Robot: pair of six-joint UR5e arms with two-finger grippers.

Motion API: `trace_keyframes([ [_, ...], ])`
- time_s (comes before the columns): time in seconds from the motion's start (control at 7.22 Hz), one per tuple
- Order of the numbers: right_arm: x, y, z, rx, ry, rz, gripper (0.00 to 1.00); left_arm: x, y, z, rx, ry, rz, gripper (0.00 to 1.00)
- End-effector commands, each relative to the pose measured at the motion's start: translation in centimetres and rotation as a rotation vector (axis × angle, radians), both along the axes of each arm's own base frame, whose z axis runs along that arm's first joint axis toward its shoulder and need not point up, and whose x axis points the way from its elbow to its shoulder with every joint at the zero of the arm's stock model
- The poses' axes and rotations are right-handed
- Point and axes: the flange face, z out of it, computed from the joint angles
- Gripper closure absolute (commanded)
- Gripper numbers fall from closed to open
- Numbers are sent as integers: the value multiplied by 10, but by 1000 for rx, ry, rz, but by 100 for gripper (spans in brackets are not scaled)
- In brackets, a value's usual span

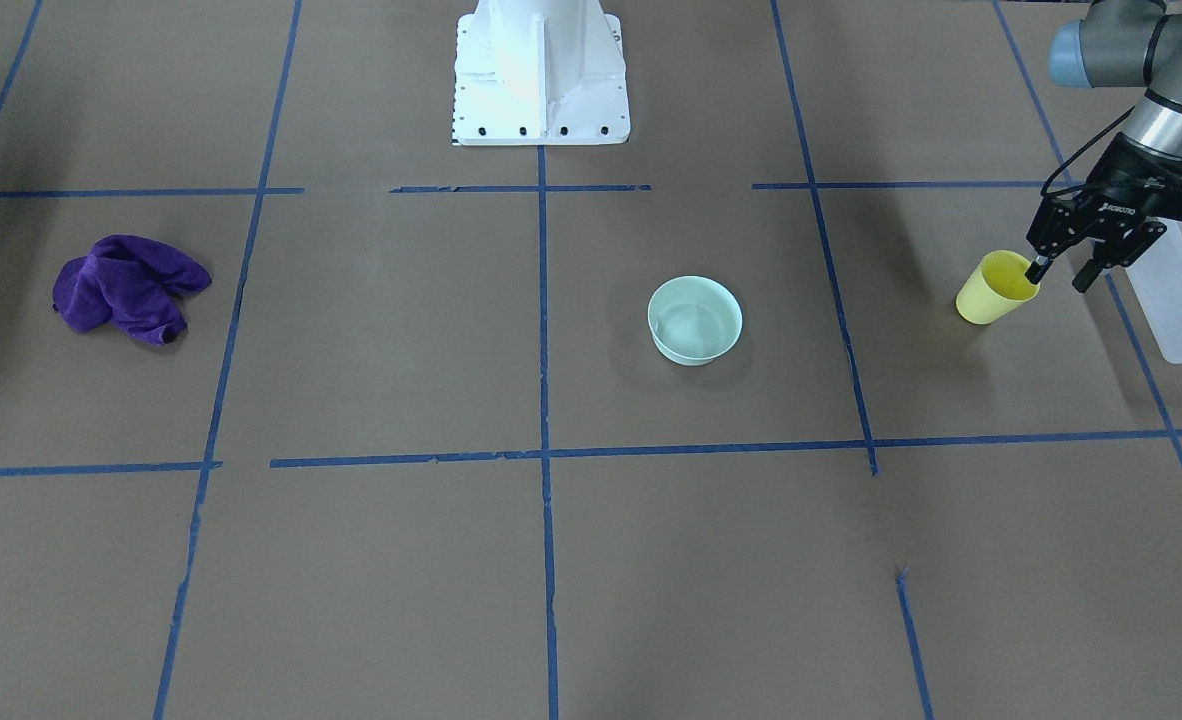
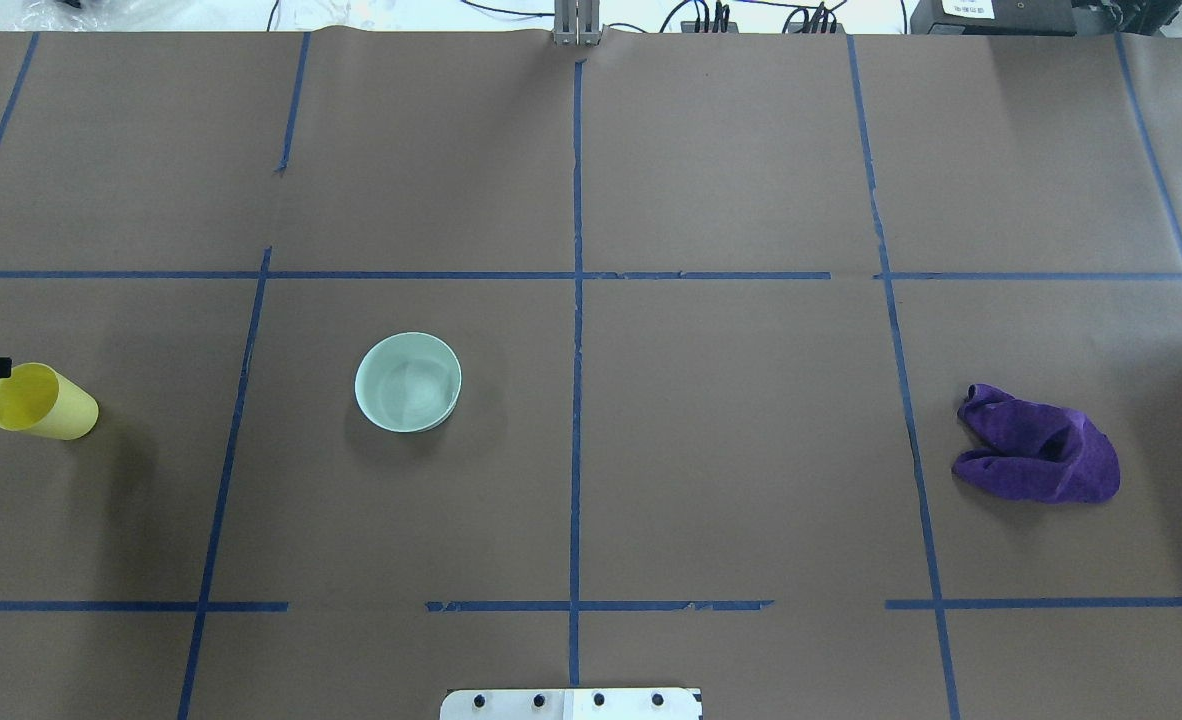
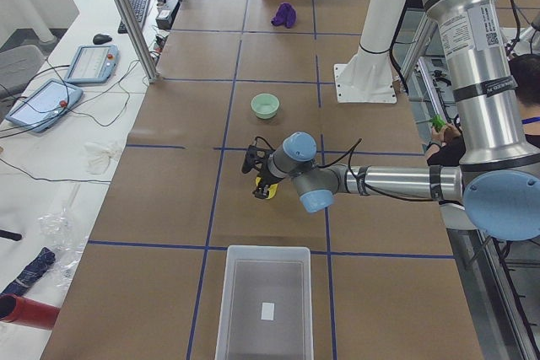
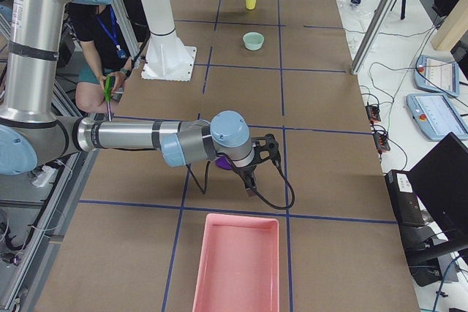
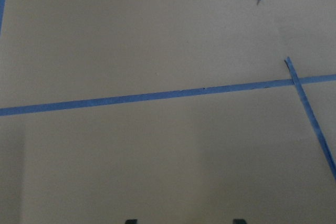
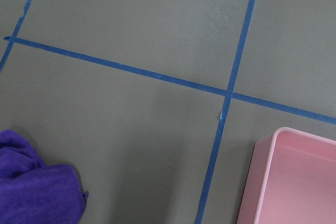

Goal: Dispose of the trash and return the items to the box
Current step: 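Reach the left gripper down and grasp the yellow cup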

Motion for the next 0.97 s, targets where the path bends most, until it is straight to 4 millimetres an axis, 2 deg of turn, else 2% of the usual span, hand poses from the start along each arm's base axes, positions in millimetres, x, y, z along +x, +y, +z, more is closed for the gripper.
trace_keyframes([
  [0.0,0,1,1,-2,0,-1,0,13,10,5,-6,-5,37,32],
  [0.14,0,2,2,-5,0,-1,0,22,14,12,-11,-18,54,33],
  [0.28,0,2,2,-5,1,0,0,23,14,13,-13,-20,51,57],
  [0.42,0,3,3,-6,0,-1,0,23,14,14,-11,-24,51,100],
  [0.69,0,5,4,-8,0,-1,0,18,11,5,18,-21,55,100],
  [0.83,0,5,4,-10,0,-1,0,18,16,-6,77,-19,145,100],
])
